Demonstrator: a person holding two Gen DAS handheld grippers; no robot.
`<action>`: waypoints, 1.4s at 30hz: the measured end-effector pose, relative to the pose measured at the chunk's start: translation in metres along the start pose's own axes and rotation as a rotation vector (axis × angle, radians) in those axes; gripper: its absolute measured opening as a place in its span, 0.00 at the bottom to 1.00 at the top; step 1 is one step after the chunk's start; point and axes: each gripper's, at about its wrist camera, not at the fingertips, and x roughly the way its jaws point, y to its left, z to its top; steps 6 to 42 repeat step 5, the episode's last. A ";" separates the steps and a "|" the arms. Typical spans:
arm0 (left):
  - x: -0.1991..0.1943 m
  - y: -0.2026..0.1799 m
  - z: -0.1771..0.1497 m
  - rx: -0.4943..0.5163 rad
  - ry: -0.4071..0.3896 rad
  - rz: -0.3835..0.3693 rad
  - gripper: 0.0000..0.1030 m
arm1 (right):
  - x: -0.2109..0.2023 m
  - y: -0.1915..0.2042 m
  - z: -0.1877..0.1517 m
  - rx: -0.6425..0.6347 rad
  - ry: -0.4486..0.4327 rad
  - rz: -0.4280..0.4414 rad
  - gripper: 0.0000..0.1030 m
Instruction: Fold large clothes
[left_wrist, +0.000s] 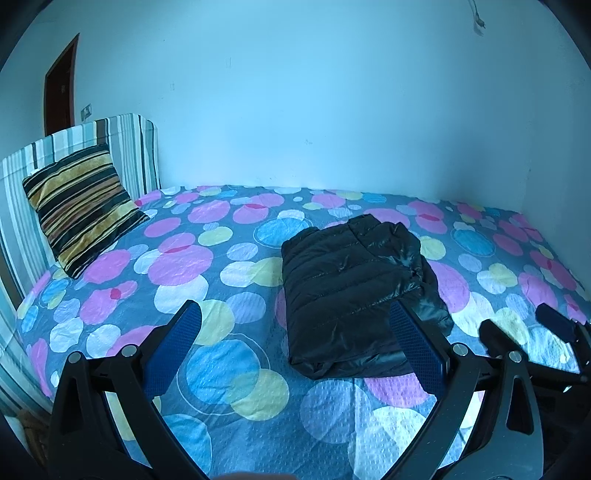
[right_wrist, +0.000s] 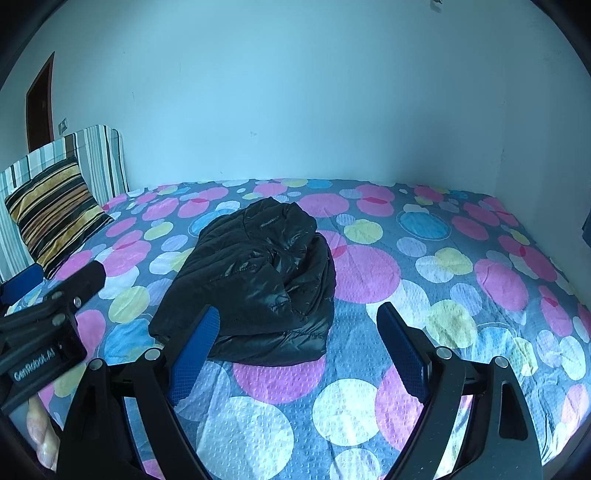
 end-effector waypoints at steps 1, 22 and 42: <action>0.005 0.001 0.000 0.004 0.011 0.000 0.98 | 0.002 -0.003 0.001 0.003 0.002 0.001 0.83; 0.036 0.016 -0.004 -0.007 0.074 0.026 0.98 | 0.016 -0.020 0.002 0.024 0.020 -0.017 0.83; 0.036 0.016 -0.004 -0.007 0.074 0.026 0.98 | 0.016 -0.020 0.002 0.024 0.020 -0.017 0.83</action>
